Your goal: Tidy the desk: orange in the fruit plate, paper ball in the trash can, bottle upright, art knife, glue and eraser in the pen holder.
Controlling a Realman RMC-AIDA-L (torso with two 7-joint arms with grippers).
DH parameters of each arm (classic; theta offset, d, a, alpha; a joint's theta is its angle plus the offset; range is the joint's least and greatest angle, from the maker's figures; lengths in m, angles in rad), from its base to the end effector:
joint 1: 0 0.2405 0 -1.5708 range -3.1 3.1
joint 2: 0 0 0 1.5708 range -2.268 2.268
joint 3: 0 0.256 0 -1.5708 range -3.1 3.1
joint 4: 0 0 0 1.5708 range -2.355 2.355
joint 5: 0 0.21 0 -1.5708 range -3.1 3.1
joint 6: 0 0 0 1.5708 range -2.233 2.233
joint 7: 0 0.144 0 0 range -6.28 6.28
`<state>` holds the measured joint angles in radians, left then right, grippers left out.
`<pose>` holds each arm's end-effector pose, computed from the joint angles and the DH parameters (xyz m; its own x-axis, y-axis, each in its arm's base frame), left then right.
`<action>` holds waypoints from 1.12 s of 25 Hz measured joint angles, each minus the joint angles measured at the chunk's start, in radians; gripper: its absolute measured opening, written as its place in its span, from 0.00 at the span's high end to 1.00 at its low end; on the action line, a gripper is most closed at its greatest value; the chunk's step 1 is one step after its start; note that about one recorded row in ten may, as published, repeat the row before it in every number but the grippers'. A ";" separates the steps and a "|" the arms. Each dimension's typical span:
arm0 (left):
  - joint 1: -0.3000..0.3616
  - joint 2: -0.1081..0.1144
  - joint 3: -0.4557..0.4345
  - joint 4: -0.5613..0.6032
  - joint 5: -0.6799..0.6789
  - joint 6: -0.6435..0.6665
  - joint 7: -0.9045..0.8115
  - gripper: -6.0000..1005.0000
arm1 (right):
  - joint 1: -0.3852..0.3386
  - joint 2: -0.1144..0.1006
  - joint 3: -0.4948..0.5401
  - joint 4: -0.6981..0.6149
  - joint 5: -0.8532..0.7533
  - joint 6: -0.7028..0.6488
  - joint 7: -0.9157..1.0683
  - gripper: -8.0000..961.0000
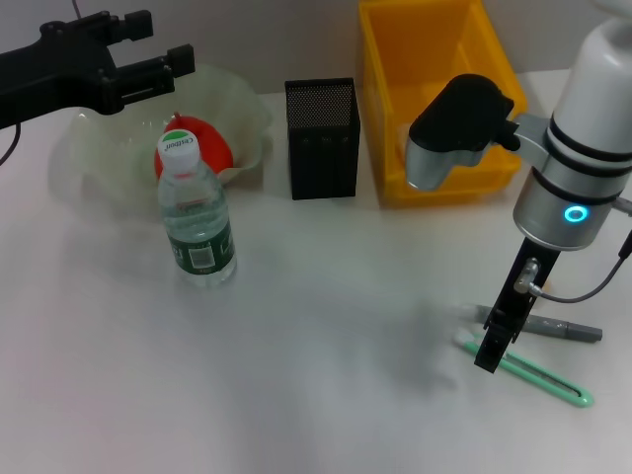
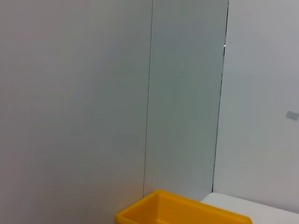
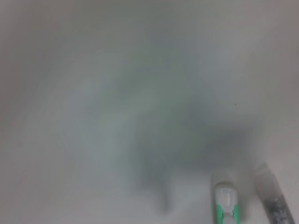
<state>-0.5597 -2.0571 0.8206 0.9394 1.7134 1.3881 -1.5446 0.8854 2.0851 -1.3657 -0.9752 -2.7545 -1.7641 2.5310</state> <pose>-0.1959 0.3898 0.0652 0.7717 0.1206 0.6245 0.4206 -0.8332 -0.3589 0.1786 0.3556 -0.0208 0.5465 -0.6123 0.5713 -0.5300 -0.7811 -0.3302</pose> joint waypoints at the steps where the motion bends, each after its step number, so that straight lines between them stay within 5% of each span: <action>1: 0.000 0.000 0.000 -0.001 0.000 0.000 0.000 0.28 | 0.003 0.001 -0.002 0.008 0.001 0.003 -0.001 0.33; 28: 0.003 0.005 -0.002 -0.005 0.000 -0.003 0.015 0.28 | 0.015 0.003 -0.082 0.053 0.023 0.065 0.019 0.33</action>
<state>-0.5563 -2.0524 0.8191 0.9342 1.7135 1.3851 -1.5293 0.9006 2.0876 -1.4480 -0.9226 -2.7318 -1.6995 2.5503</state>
